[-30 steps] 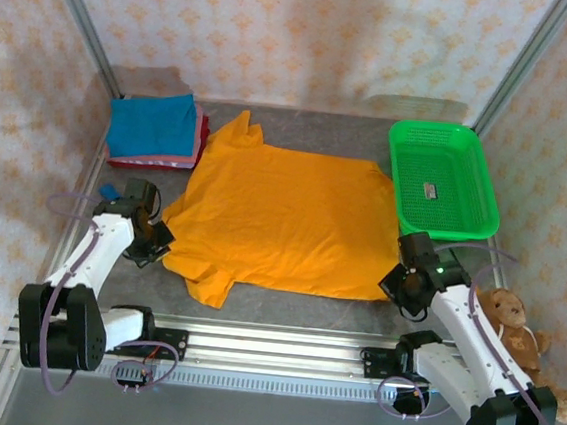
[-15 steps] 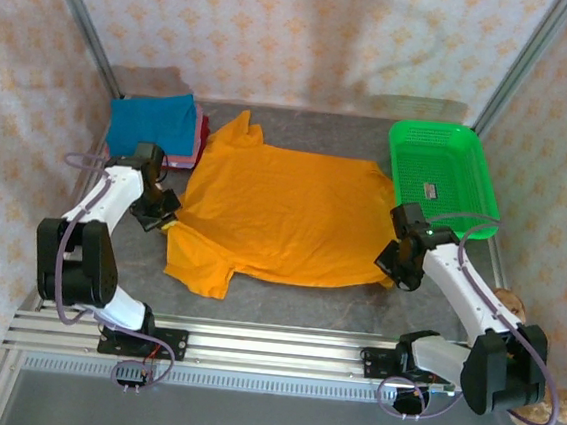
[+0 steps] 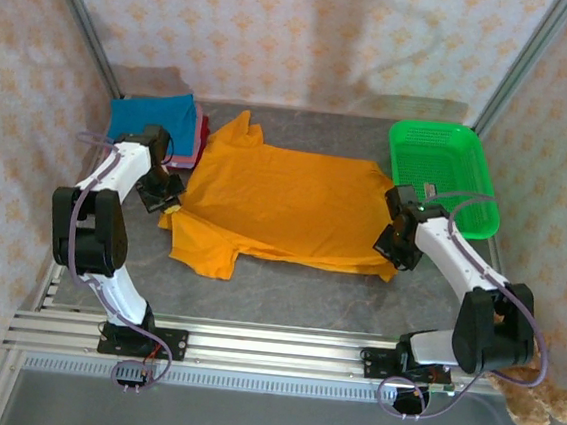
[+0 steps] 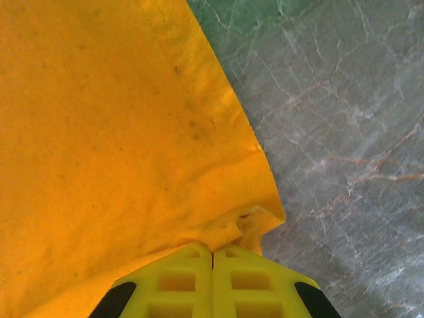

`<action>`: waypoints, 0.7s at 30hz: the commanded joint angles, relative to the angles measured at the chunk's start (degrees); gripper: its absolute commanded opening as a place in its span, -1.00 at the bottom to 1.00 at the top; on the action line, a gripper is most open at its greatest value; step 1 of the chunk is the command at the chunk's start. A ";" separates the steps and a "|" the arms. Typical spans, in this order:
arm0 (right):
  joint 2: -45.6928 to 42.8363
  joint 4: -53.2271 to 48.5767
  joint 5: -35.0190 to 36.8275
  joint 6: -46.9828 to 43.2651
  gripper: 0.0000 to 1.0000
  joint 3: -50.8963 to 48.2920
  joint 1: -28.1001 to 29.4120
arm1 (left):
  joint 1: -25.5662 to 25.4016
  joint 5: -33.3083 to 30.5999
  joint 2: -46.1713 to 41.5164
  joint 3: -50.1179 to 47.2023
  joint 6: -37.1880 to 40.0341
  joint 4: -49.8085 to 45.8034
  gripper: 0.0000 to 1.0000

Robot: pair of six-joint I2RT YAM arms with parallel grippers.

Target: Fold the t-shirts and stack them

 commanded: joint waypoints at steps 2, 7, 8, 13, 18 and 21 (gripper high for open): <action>2.24 -0.75 6.17 -3.70 -1.00 3.32 -0.27 | 0.59 -1.33 1.31 3.08 2.16 -4.91 -1.00; 0.99 -0.03 2.69 -4.12 -1.00 2.08 -0.25 | 0.59 -2.11 -1.28 -0.28 2.62 -5.02 -1.00; 0.52 0.91 2.06 -4.27 -1.00 1.56 -0.31 | 0.59 -2.27 -2.03 -1.21 2.74 -4.47 -1.00; 2.09 -1.02 1.98 -6.61 -1.00 4.64 -0.31 | 0.68 0.08 -2.01 -0.97 3.32 -5.50 -1.00; -3.20 -6.93 -0.85 -4.44 -1.00 1.79 -0.25 | 0.68 -1.41 -5.97 -1.47 3.99 -8.91 -1.00; -7.88 -10.15 -4.45 -2.11 -1.00 -2.72 0.01 | 0.68 -2.03 -10.07 -4.70 4.42 -10.97 -1.00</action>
